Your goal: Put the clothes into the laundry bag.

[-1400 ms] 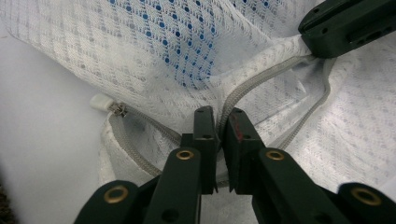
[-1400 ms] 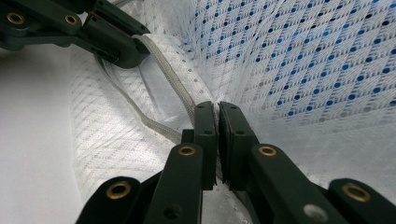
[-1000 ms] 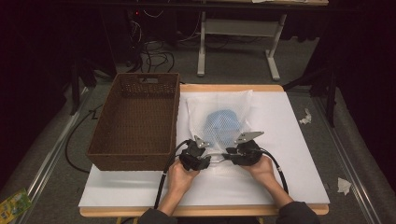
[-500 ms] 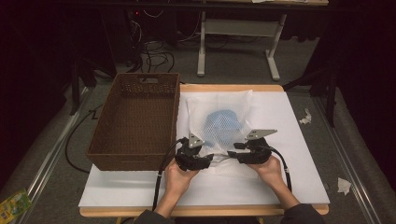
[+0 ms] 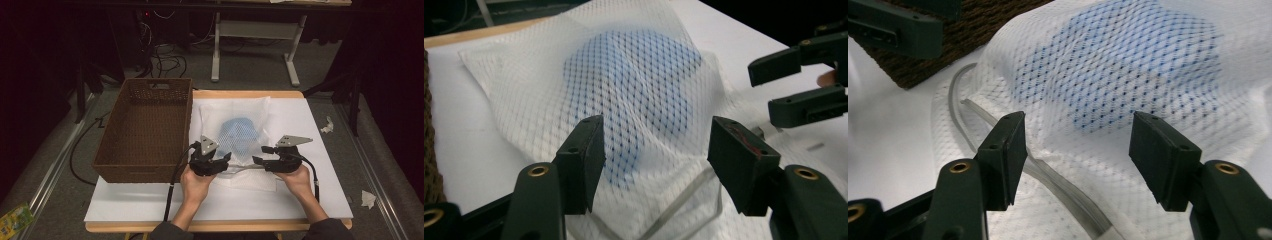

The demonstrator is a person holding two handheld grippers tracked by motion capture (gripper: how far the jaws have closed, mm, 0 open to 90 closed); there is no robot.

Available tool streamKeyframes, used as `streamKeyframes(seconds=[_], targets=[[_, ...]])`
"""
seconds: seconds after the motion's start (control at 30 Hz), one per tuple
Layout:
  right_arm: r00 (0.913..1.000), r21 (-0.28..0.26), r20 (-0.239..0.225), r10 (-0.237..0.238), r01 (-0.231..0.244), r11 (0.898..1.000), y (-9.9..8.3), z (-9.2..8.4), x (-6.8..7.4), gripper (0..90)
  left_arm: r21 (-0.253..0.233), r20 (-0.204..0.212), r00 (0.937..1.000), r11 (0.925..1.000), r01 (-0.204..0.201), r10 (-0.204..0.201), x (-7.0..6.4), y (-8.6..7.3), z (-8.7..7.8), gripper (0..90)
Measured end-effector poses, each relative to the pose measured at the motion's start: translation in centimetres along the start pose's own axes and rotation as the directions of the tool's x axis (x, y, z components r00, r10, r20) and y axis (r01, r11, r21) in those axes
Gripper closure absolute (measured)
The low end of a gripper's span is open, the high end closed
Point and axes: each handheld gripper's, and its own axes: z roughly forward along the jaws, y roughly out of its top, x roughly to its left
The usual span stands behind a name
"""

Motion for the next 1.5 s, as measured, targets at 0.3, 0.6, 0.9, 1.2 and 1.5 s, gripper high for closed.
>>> streamKeyframes(seconds=[0.3,0.6,0.9,1.2,1.5], targets=[[0.9925,-0.054,0.059,0.107,-0.104,0.993,-0.5,-0.7,-1.7,40.6,-0.009,-0.056,0.9983,0.9998,0.016,-0.016,0.0,0.5,2.0,37.5],[0.9854,-0.082,0.108,0.132,-0.123,0.989,-0.7,-0.6,-2.8,36.4,-0.014,-0.064,0.9965,0.9985,0.052,-0.053,0.7,0.5,3.7,31.4],[0.9749,-0.085,0.158,0.157,-0.145,0.986,-1.1,-0.3,-4.0,35.4,0.001,-0.083,0.9945,0.9979,0.065,-0.065,1.5,0.2,4.9,30.5],[0.9682,-0.104,0.194,0.158,-0.140,0.985,-1.5,0.1,-4.7,35.4,0.006,-0.099,0.9927,0.9975,0.071,-0.070,2.1,-0.3,6.0,33.0],[0.9585,-0.104,0.229,0.170,-0.149,0.983,-2.0,0.7,-5.6,35.6,0.008,-0.130,0.9898,0.9982,0.060,-0.058,2.5,-0.9,6.8,33.1]])
